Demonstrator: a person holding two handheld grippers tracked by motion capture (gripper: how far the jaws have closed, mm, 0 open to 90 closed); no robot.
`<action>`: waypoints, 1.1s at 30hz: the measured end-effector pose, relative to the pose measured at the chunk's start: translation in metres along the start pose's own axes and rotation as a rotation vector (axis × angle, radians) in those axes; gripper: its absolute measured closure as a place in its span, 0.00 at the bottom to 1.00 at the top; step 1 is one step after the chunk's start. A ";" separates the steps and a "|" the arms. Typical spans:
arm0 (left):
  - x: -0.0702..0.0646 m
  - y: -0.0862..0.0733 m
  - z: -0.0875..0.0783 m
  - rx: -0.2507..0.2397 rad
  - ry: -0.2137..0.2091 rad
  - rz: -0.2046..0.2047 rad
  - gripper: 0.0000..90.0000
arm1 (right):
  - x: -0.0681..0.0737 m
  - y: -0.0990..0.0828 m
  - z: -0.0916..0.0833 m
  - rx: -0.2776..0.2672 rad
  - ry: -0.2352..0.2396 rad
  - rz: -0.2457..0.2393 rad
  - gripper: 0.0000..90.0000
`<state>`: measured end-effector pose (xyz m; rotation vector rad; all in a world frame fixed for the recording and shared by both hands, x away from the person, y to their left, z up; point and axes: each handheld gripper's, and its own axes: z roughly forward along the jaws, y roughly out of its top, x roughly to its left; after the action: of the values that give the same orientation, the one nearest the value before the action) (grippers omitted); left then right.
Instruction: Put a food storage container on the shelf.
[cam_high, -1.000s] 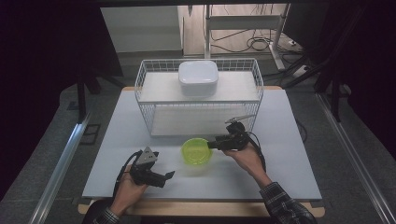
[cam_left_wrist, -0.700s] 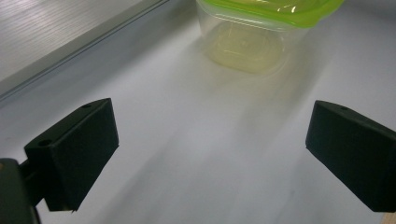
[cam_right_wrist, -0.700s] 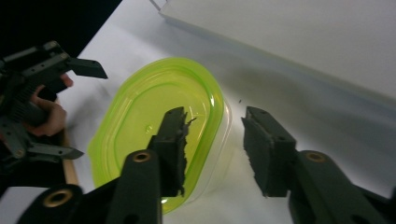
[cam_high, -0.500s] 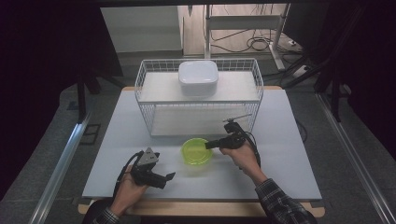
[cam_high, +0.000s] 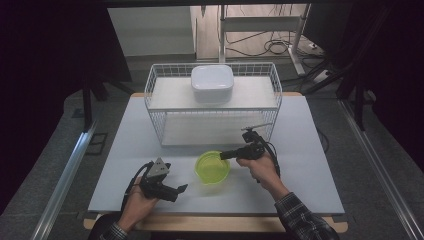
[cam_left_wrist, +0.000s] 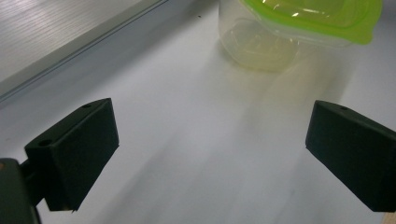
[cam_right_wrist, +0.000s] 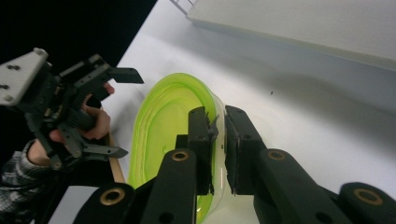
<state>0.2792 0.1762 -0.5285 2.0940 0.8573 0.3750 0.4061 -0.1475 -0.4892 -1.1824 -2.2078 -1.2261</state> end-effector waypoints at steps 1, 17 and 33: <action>0.000 0.000 0.000 -0.001 -0.001 -0.001 0.03 | 0.000 0.000 -0.002 -0.007 0.007 0.002 0.91; 0.001 0.000 0.000 -0.004 -0.001 -0.007 0.03 | 0.005 0.002 -0.025 -0.078 0.022 0.022 0.91; 0.001 0.000 0.000 -0.005 -0.001 -0.010 0.03 | 0.021 0.006 -0.054 -0.160 0.038 0.011 0.91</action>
<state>0.2802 0.1773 -0.5286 2.0840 0.8649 0.3700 0.3939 -0.1797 -0.4425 -1.2181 -2.1063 -1.4311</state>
